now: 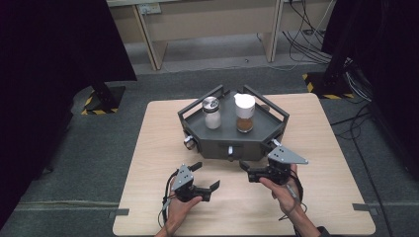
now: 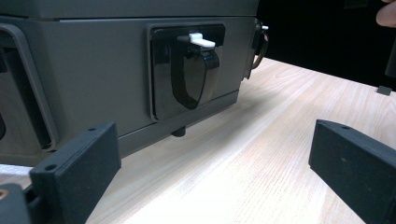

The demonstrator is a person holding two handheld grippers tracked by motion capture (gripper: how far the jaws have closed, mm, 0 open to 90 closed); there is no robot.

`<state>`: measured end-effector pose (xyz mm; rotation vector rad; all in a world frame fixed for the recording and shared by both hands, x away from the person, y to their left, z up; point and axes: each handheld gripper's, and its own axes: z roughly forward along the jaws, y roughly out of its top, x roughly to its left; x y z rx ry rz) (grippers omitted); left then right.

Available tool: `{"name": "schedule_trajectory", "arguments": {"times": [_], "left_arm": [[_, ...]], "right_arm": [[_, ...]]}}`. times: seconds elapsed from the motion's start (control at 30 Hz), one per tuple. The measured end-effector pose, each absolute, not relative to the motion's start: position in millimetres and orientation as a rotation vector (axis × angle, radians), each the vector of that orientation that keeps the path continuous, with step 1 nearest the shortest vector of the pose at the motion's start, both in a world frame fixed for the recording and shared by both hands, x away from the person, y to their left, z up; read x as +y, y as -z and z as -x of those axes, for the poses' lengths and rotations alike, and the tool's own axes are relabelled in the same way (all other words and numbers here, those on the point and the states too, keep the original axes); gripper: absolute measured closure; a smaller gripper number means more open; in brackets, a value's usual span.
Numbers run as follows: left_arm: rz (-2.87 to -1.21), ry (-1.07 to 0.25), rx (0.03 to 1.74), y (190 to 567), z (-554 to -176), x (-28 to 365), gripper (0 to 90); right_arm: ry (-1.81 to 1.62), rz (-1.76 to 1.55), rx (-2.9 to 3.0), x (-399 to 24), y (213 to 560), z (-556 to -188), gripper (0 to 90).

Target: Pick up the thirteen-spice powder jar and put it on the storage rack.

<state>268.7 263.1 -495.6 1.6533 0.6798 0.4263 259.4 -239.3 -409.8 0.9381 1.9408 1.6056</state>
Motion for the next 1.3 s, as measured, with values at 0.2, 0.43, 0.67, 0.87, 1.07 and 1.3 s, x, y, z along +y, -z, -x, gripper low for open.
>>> {"name": "schedule_trajectory", "arguments": {"times": [0.2,0.43,0.67,0.87,1.07,1.3], "left_arm": [[-1.654,-0.426,0.680,495.8,-268.7,262.9,1.7],[-1.651,-0.426,0.683,495.9,-268.9,263.2,1.7],[-1.650,-0.423,0.684,495.9,-269.1,263.3,1.7],[-1.646,-0.422,0.686,495.8,-269.4,264.1,1.7],[-1.642,-0.418,0.693,496.0,-269.9,264.6,1.7],[-1.637,-0.421,0.699,496.4,-269.7,265.5,1.7]], "right_arm": [[-1.599,-0.934,1.952,-243.0,416.6,-254.1,4.0],[-1.602,-0.932,1.972,-246.5,425.6,-247.5,4.0],[-1.608,-0.944,1.978,-251.1,433.8,-243.5,4.0],[-1.615,-0.940,1.980,-252.8,440.3,-241.1,3.9],[-1.595,-0.941,1.991,-253.6,446.2,-239.0,4.0],[-1.598,-0.949,1.999,-255.7,450.3,-240.2,3.9]]}}
